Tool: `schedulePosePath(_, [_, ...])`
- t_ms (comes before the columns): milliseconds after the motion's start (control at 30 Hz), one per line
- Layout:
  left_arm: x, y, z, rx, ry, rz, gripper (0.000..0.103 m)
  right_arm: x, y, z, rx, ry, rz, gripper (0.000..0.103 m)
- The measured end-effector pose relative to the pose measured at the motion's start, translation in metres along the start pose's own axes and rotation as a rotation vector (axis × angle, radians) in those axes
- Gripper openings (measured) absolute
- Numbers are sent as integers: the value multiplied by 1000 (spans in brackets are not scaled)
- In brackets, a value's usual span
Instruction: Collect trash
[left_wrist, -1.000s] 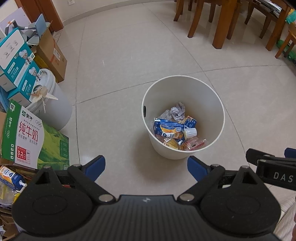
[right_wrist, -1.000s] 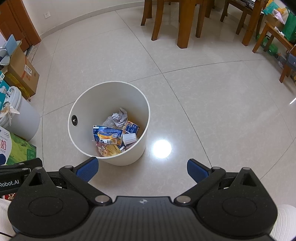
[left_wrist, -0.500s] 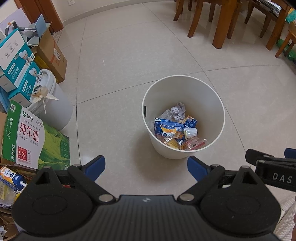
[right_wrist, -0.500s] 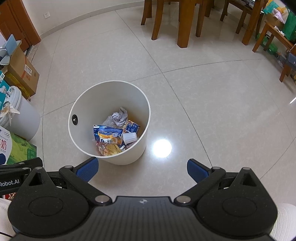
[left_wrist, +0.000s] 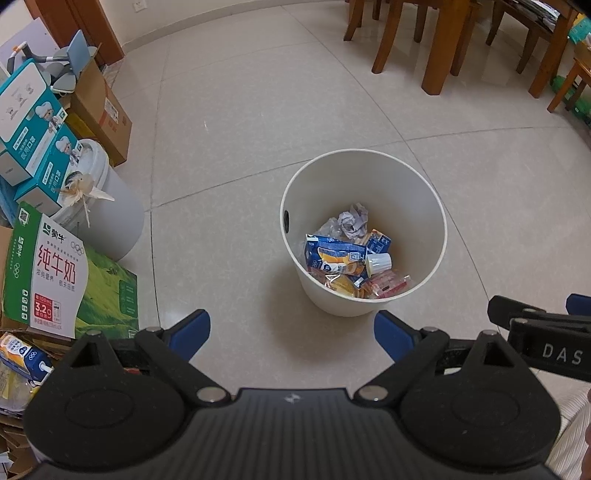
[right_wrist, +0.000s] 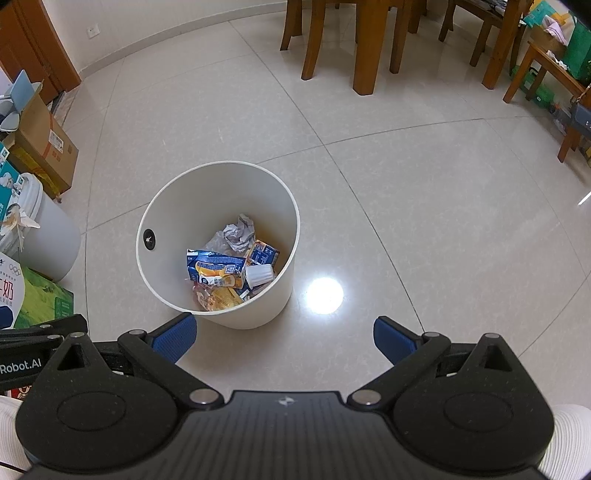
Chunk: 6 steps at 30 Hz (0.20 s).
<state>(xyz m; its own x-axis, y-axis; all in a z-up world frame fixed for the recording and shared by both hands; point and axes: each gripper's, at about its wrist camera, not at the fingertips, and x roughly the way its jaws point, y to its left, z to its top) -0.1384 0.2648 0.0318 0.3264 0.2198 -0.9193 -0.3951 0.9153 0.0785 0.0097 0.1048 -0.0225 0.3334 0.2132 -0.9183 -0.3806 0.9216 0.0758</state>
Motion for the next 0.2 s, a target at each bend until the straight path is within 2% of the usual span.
schedulePosePath(200, [2, 0, 0, 1, 4, -3, 95, 1, 1, 0, -3, -1, -3, 103])
